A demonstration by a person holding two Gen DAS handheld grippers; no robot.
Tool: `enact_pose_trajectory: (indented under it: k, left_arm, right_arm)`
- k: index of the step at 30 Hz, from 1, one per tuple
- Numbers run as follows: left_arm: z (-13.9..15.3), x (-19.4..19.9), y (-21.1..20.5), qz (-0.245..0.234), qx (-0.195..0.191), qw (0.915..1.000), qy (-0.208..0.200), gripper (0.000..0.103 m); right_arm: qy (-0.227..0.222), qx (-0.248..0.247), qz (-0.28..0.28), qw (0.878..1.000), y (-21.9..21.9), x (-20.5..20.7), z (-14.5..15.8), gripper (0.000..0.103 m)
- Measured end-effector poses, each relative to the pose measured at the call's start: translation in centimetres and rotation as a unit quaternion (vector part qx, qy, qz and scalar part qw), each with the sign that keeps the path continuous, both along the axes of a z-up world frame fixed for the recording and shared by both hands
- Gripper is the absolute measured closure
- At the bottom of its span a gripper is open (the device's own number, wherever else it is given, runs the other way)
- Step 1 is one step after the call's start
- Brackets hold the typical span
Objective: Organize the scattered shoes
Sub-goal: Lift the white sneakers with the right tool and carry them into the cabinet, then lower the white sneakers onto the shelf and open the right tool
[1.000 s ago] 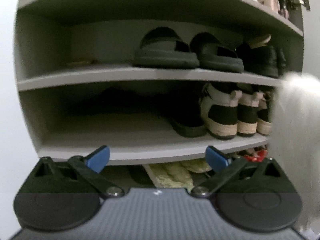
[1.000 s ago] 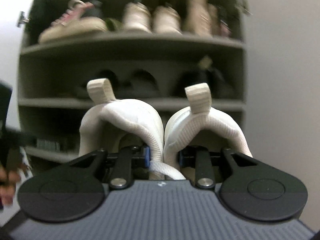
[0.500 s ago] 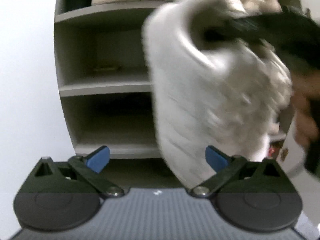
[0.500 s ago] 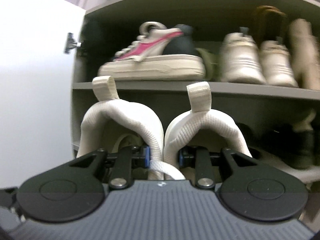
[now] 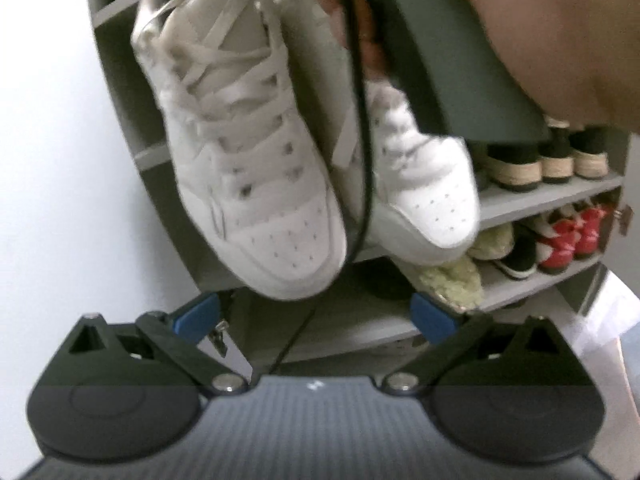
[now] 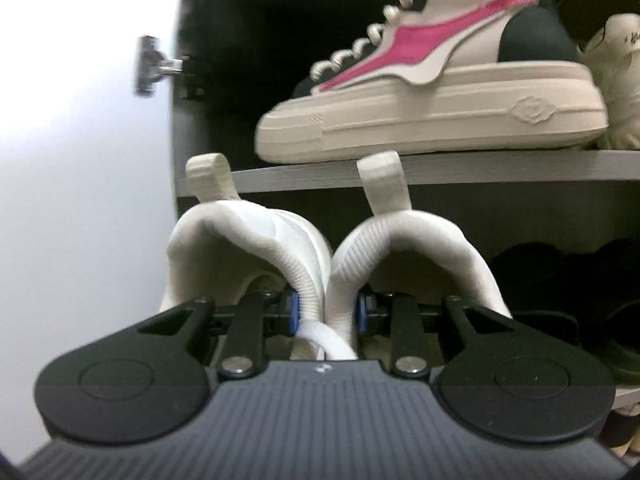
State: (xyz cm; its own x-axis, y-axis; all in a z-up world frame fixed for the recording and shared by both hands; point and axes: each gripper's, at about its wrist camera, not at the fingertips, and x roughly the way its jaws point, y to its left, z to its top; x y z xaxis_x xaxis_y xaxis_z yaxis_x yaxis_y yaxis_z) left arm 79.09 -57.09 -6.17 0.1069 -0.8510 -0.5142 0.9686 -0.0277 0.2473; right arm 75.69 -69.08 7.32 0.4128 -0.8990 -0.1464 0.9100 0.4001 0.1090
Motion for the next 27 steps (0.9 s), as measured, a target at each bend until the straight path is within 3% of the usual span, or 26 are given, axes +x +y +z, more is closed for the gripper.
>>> enact_pose_trajectory:
  k: [4, 15, 21, 27]
  left_arm:
    - [-1.1, 1.1, -1.3, 0.032, 0.012, 0.9993, 0.013, 0.000]
    - [-2.5, 1.5, -4.0, 0.075, -0.017, 0.9955, 0.055, 0.000]
    - [-3.5, 1.6, -5.7, 0.077, -0.016, 0.9948, 0.065, 0.000]
    - [-2.5, 1.6, -5.7, 0.070, -0.035, 0.9940, 0.077, 0.001]
  right_arm:
    - [0.000, 0.012, -0.025, 1.000, -1.8, 1.6, -0.1, 0.070]
    - [0.007, 0.051, -0.072, 0.996, -4.4, 3.8, 0.6, 0.069]
    - [0.018, 0.068, -0.084, 0.994, -5.5, 4.9, 0.6, 0.069]
    - [0.021, 0.083, -0.082, 0.993, -6.3, 5.3, 0.5, 0.067]
